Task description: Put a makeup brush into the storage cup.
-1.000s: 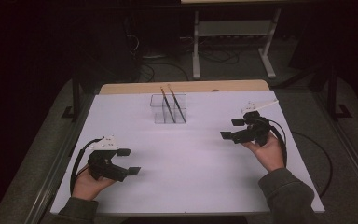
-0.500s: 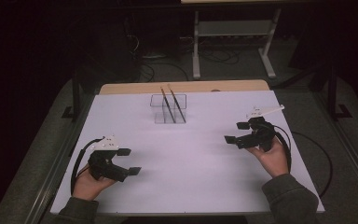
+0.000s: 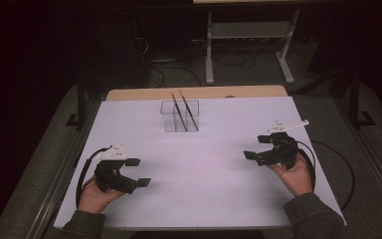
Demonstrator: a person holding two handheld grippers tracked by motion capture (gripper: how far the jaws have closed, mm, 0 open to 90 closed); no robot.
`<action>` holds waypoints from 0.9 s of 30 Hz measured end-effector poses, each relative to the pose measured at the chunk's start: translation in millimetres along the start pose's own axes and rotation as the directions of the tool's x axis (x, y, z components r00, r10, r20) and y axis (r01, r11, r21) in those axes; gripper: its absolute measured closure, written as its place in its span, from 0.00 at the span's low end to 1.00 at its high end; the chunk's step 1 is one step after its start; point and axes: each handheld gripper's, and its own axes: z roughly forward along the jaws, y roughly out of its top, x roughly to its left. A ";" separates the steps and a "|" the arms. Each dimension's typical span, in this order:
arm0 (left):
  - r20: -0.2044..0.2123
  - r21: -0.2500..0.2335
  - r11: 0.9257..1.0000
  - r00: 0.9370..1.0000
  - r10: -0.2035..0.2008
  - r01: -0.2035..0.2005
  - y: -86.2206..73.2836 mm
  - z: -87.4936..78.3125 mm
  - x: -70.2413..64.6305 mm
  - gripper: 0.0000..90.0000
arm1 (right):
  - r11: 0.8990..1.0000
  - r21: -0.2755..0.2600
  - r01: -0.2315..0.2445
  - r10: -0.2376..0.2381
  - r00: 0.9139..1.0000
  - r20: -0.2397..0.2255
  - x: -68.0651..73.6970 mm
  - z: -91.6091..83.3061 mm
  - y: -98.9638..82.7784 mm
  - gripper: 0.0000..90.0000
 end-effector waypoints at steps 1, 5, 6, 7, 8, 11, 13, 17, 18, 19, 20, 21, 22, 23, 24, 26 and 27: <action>0.000 0.004 1.000 1.000 0.006 -0.006 0.1 0.0 0.0 0.18 | 1.000 -0.007 0.003 -0.003 1.000 0.002 0.2 -0.1 -1.9 0.17; 0.001 0.004 1.000 1.000 0.009 -0.009 0.5 0.8 -0.7 0.18 | 1.000 -0.017 0.002 -0.002 1.000 0.009 1.7 -2.2 -7.8 0.17; 0.002 0.003 1.000 1.000 0.003 -0.003 0.3 1.0 -0.9 0.18 | 1.000 -0.019 -0.001 0.001 1.000 0.012 2.5 -3.0 -9.1 0.17; 0.002 0.004 1.000 1.000 0.001 -0.001 0.1 1.3 -0.8 0.18 | 1.000 -0.020 0.003 -0.003 1.000 0.011 2.9 -3.5 -10.4 0.17; 0.003 0.005 1.000 1.000 0.001 -0.001 0.0 1.5 -0.5 0.18 | 1.000 -0.021 -0.002 0.002 1.000 0.013 3.8 -4.0 -11.2 0.17; 0.006 0.002 1.000 1.000 -0.007 0.007 -0.3 1.8 -0.1 0.18 | 0.999 -0.036 0.008 -0.007 1.000 0.013 5.9 -6.1 -14.3 0.17; 0.002 0.002 1.000 1.000 -0.007 0.007 -0.2 1.9 -0.3 0.18 | 0.999 -0.040 0.008 -0.008 1.000 0.013 8.4 -7.3 -16.2 0.17; 0.000 0.000 1.000 1.000 -0.009 0.009 0.2 2.1 -0.7 0.18 | 0.999 -0.044 0.011 -0.010 1.000 0.016 11.9 -8.9 -21.8 0.17; -0.001 -0.003 1.000 1.000 -0.011 0.011 0.8 2.4 -1.0 0.18 | 0.999 -0.047 0.012 -0.012 1.000 0.019 12.0 -8.6 -23.5 0.17; -0.003 -0.002 1.000 1.000 -0.008 0.008 1.5 2.5 -0.9 0.18 | 0.999 -0.040 0.006 -0.005 1.000 0.020 12.6 -9.1 -25.3 0.16; -0.004 0.001 1.000 1.000 -0.006 0.006 2.1 2.8 -1.0 0.18 | 0.999 -0.037 -0.001 0.001 1.000 0.019 13.0 -9.3 -26.8 0.16; -0.006 0.002 1.000 1.000 -0.006 0.006 2.6 3.6 -1.7 0.18 | 0.999 -0.037 -0.002 0.002 1.000 0.018 13.1 -9.5 -28.1 0.16; -0.012 0.007 1.000 1.000 0.004 -0.004 2.9 3.6 -1.7 0.18 | 0.999 -0.037 0.000 0.001 1.000 0.018 13.6 -9.9 -29.1 0.16; -0.014 0.008 1.000 1.000 0.005 -0.005 2.9 3.5 -1.9 0.18 | 0.999 -0.039 0.003 -0.002 1.000 0.020 14.4 -10.5 -29.8 0.16; -0.014 0.010 1.000 1.000 0.004 -0.004 2.6 3.5 -2.1 0.18 | 0.999 -0.040 0.002 -0.001 1.000 0.020 15.7 -11.8 -30.4 0.16; -0.019 0.009 1.000 1.000 -0.003 0.003 1.8 3.0 -2.9 0.18 | 0.999 -0.040 0.007 -0.006 1.000 0.025 18.2 -14.0 -30.9 0.16; -0.023 0.011 1.000 1.000 -0.001 0.001 1.6 2.3 -2.8 0.18 | 0.999 -0.045 0.012 -0.011 1.000 0.027 19.1 -14.9 -31.2 0.16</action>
